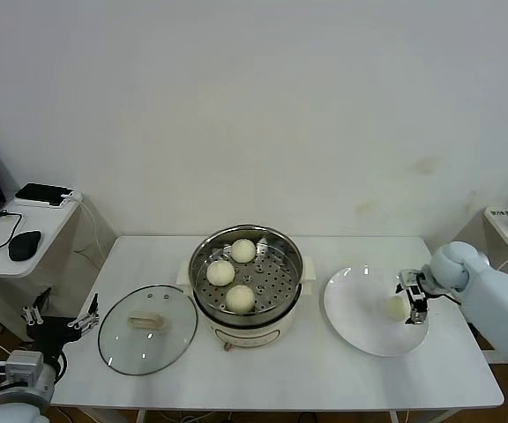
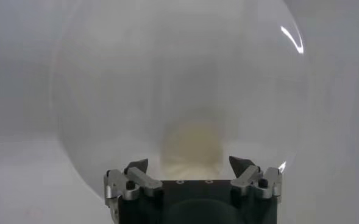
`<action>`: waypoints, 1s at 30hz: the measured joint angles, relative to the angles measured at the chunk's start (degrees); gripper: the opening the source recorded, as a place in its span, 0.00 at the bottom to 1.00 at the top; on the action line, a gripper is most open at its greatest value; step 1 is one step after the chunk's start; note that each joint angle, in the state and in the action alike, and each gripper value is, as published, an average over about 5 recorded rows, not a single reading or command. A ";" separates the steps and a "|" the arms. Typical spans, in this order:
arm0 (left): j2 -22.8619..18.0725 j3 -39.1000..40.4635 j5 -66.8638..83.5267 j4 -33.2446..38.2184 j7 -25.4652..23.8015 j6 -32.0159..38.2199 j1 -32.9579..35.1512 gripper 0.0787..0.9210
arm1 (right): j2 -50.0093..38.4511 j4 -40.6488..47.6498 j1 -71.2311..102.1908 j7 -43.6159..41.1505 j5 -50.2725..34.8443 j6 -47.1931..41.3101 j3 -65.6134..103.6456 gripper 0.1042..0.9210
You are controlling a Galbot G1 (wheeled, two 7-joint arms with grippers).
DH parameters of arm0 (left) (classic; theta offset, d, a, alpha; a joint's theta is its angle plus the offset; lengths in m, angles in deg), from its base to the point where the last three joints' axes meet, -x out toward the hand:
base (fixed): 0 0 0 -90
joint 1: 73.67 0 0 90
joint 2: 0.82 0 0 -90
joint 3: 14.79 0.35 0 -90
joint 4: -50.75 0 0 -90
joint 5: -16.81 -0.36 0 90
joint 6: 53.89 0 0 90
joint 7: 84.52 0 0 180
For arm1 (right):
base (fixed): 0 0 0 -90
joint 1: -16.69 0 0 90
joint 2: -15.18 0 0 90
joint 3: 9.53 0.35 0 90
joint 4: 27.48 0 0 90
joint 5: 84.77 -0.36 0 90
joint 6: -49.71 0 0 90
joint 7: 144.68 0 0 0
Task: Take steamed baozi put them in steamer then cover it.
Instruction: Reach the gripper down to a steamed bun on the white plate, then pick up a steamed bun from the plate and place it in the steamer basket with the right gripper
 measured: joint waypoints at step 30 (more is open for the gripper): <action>0.13 -0.59 0.62 1.07 0.08 -0.02 -0.06 0.88 | -1.60 -1.76 -6.09 -3.02 -3.98 -3.42 -4.86 0.52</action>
